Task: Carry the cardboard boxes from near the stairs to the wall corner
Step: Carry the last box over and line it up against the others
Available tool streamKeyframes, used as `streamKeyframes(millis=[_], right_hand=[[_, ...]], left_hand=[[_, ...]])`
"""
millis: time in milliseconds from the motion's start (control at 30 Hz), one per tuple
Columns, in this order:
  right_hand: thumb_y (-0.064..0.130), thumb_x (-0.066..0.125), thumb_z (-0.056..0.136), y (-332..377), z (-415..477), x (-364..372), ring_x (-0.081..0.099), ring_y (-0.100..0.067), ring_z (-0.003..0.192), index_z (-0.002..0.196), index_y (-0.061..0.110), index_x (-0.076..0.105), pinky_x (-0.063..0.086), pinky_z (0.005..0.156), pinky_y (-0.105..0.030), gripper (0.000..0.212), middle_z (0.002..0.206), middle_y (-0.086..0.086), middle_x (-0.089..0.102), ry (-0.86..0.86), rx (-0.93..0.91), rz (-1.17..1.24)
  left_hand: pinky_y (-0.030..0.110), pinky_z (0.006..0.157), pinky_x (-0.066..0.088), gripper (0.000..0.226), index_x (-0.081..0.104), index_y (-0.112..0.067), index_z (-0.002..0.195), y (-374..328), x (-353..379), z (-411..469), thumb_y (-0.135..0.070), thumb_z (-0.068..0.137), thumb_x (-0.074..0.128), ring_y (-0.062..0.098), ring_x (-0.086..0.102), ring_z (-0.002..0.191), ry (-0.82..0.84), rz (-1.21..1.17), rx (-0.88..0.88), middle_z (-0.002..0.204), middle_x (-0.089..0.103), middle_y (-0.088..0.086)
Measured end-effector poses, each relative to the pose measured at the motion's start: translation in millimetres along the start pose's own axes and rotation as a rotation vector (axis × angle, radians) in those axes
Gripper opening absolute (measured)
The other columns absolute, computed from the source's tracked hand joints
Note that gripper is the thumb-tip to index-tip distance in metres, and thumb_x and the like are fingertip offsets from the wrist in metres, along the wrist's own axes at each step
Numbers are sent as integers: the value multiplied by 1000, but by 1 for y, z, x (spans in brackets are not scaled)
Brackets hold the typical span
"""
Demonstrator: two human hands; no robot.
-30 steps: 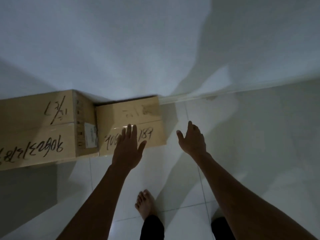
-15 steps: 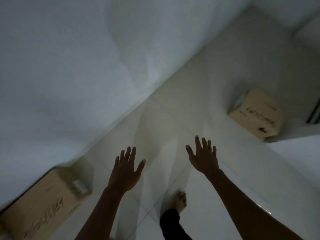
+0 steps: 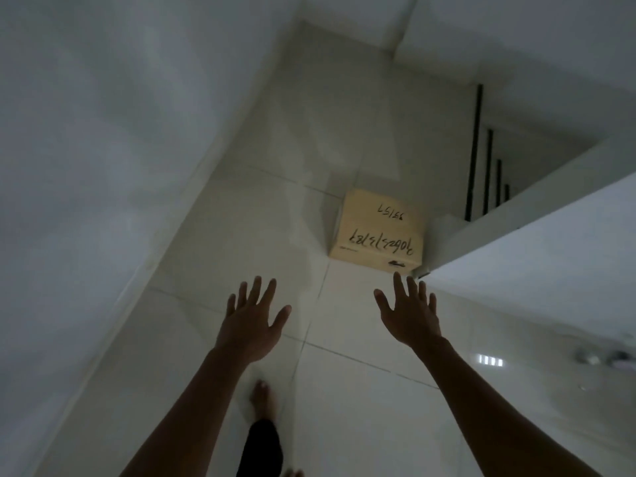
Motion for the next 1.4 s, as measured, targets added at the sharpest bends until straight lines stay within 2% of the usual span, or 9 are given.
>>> streamKeyframes(millis=[200,267,367,533,600,833,1000,1200,1400], right_hand=[[73,20,89,-54,101,-18,25,-38,146,153,20,21,23,117,-57,84,159,-15,27,-17,133,128],[87,12,75,-74,143,-12,45,-38,133,148,24,26,44,102,-59,98,150,-15,39,-30,188,226],[85,25,76,-98,204,19,57,-39,119,145,27,27,55,86,-55,90,146,-16,41,49,227,321],[78,48,74,-139,307,51,63,-40,106,136,18,40,57,83,-52,88,128,-19,57,43,344,530],[62,58,84,-158,340,61,61,-43,108,142,9,34,56,84,-46,82,133,-24,51,32,431,581],[59,70,77,-210,408,132,62,-36,107,146,19,22,56,84,-48,93,126,-16,55,99,628,786],[62,82,55,-207,417,141,68,-26,95,140,24,39,60,75,-43,103,116,-4,65,98,607,859],[66,84,47,-142,412,110,68,-24,98,134,27,48,53,62,-27,102,119,-1,67,143,448,768],[67,86,42,-8,382,72,68,-27,102,131,33,46,58,84,-49,103,117,1,68,238,191,681]], left_hand=[[44,123,0,70,-2,-28,155,-55,7,122,-60,96,18,27,-7,152,70,6,75,164,-5,4],[44,123,1,69,-2,-28,155,-69,15,162,-59,96,18,28,-7,152,95,-6,85,164,-5,4],[46,123,6,68,-2,-27,155,-71,35,220,-56,97,20,31,-3,151,151,-36,33,165,-4,5],[48,121,19,70,1,-27,155,-77,83,325,-55,97,29,30,10,151,185,-150,-72,165,4,7],[47,119,24,72,4,-25,155,-85,106,367,-53,97,35,27,16,150,156,-268,-114,164,12,8],[48,109,41,92,6,-20,154,-105,179,466,-50,86,60,32,44,136,119,-619,-270,153,40,11],[47,96,53,82,32,-24,144,-93,189,472,-34,75,75,30,61,117,29,-666,-347,133,59,5],[50,93,54,81,43,-28,137,-42,145,429,-39,66,79,30,62,115,-41,-760,-456,129,62,3],[50,90,56,72,48,-28,132,45,68,324,-36,67,80,30,64,110,-210,-859,-577,123,65,6]])
Point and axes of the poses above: each hand's wrist, its own z-axis towards the middle knuckle, its own x-axis out of the palm, y = z × x, the point moved 9 cm from there along z, towards the middle knuckle
